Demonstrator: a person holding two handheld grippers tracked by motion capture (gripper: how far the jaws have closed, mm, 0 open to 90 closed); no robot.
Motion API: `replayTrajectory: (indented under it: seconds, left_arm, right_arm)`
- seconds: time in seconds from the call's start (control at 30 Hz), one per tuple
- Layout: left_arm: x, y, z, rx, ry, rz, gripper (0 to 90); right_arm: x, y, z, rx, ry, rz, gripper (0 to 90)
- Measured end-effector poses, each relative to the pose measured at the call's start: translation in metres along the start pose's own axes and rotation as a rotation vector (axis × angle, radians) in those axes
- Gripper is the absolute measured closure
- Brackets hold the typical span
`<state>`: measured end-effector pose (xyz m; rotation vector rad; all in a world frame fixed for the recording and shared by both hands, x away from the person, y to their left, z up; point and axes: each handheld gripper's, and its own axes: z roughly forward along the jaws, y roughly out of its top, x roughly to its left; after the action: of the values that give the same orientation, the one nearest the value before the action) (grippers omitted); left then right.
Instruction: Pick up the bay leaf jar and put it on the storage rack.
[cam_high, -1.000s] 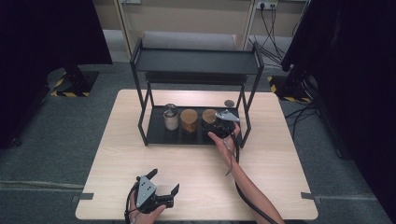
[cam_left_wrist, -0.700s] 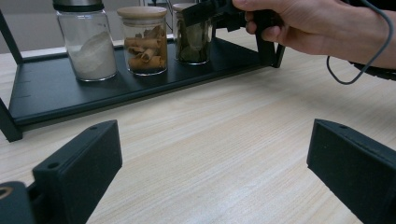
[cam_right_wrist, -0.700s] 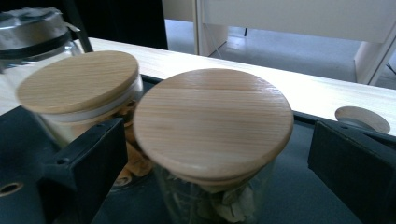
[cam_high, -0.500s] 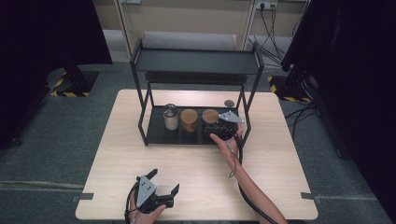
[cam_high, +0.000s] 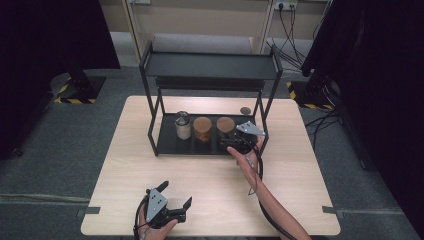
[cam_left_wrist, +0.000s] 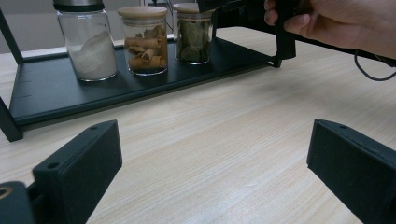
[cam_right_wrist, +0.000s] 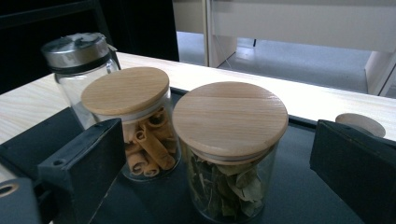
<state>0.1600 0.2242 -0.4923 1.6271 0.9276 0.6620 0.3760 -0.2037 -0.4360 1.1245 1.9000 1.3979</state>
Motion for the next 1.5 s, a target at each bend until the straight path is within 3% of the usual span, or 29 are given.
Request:
replayTrajectory:
  seconds: [1.5]
  left_arm:
    - [0.0,0.0,0.0,0.001,0.002,0.001,2.8]
  right_arm:
    - [0.016,-0.016,-0.05,-0.06,0.109,-0.025,3.9]
